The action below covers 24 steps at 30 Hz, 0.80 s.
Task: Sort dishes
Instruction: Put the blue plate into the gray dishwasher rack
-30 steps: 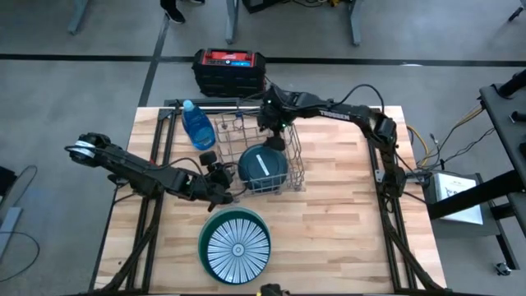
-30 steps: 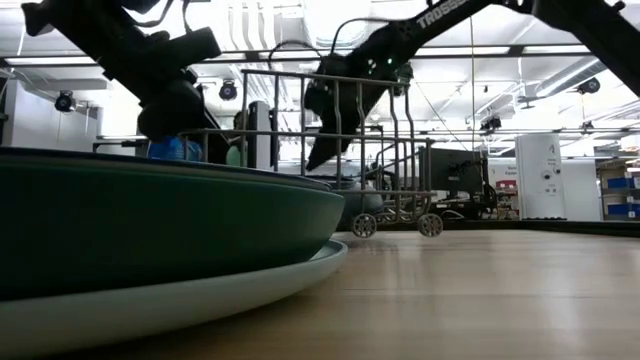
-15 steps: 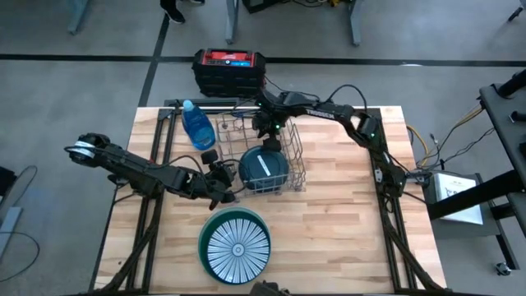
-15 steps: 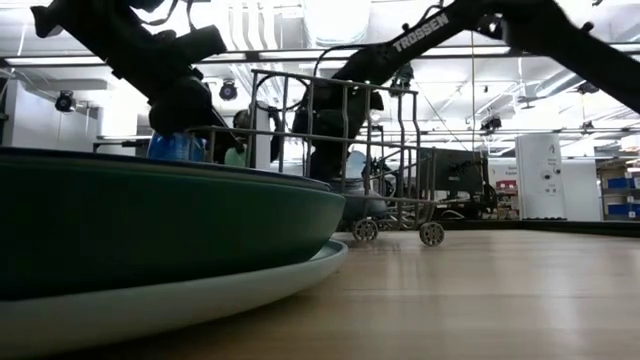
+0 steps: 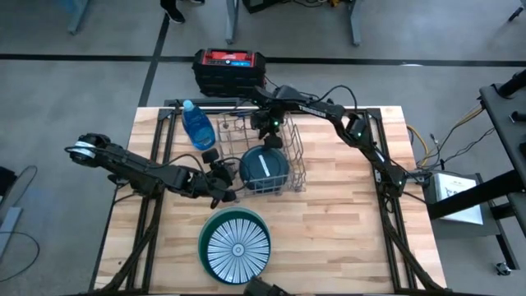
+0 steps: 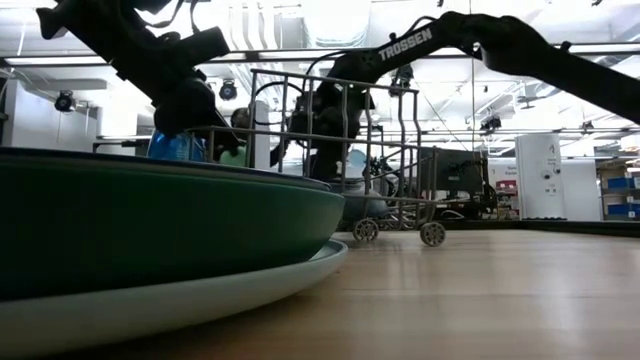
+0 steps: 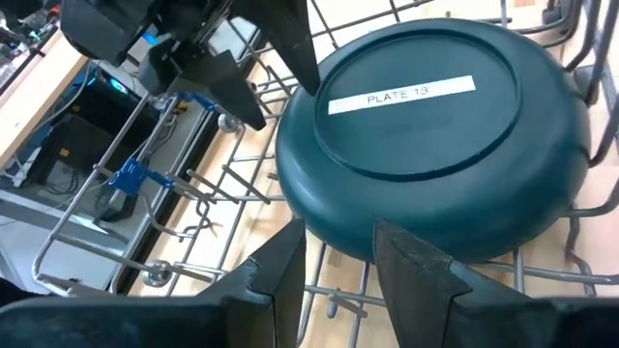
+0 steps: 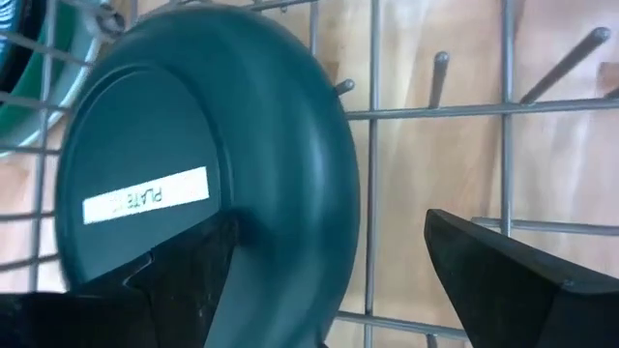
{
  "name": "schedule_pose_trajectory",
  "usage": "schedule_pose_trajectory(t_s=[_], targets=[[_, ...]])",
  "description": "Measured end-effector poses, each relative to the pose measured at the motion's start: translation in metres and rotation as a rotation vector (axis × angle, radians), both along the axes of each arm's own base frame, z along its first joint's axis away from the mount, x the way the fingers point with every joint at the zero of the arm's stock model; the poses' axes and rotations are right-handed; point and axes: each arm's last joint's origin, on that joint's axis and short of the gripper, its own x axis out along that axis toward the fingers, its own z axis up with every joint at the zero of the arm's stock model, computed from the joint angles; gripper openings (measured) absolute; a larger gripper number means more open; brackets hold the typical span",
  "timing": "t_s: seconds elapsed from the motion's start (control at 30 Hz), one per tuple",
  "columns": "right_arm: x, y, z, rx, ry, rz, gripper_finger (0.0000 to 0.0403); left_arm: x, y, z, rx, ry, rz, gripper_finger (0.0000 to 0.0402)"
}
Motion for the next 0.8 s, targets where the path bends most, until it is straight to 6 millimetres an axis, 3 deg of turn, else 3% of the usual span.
schedule_pose_trajectory(t_s=[0.23,0.8], targets=[[-0.005,0.005,0.018,0.028,-0.025,0.024,0.0332,0.001,0.004,0.0,0.0,-0.004,0.022,0.0115],[-0.009,0.007,0.034,0.006,-0.043,-0.001,0.0332,0.002,0.007,0.003,0.008,-0.021,0.051,0.0115]])
